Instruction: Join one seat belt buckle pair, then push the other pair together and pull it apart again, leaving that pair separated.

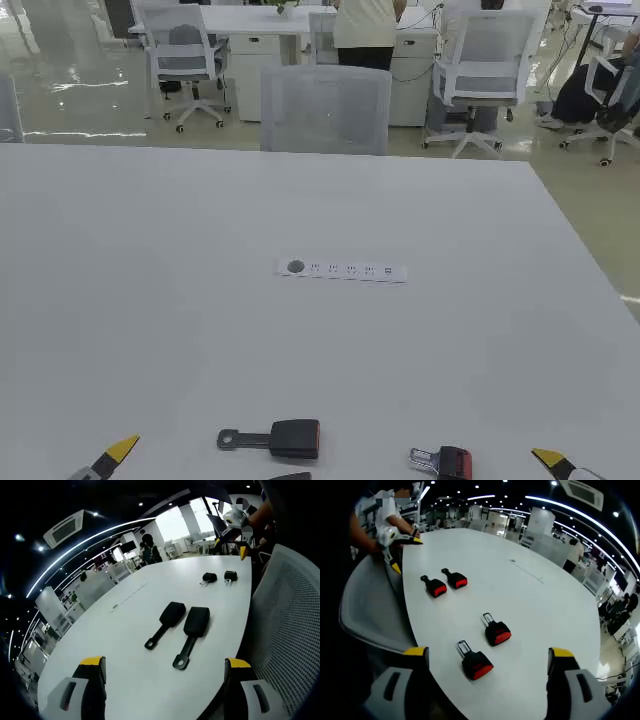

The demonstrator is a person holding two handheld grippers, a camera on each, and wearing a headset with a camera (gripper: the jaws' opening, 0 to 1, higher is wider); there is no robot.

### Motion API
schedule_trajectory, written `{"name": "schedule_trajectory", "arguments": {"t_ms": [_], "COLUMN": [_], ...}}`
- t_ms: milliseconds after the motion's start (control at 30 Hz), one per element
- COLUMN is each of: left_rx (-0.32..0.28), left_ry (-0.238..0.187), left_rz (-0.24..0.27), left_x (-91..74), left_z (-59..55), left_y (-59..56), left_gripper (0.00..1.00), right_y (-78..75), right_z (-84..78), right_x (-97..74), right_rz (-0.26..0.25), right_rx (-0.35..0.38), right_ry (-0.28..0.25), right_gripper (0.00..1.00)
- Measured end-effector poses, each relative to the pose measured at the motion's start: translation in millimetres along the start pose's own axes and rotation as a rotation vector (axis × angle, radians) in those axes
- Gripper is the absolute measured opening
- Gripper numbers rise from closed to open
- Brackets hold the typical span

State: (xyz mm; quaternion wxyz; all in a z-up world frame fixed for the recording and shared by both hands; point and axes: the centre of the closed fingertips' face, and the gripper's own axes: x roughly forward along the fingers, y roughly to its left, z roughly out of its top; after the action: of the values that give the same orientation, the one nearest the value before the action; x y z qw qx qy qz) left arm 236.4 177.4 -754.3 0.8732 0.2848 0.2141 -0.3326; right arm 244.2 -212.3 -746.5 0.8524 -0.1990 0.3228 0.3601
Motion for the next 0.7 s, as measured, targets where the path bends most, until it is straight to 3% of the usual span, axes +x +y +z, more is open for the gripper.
{"name": "schedule_trajectory", "arguments": {"t_ms": [167, 700], "left_rx": [0.003, 0.016], "left_ry": [0.001, -0.021], "left_rz": [0.005, 0.013], "left_x": [-0.1, -1.6], "left_z": [0.0, 5.2], "left_y": [0.8, 1.7], "left_gripper": [1.0, 1.0], "right_y": [2.4, 9.6], "right_z": [2.6, 12.0], "right_x": [2.1, 0.7], "right_rz": [0.001, -0.007], "right_rx": [-0.007, -0.037], "right_ry": [-0.014, 0.009], "right_gripper": [0.97, 0.95]}}
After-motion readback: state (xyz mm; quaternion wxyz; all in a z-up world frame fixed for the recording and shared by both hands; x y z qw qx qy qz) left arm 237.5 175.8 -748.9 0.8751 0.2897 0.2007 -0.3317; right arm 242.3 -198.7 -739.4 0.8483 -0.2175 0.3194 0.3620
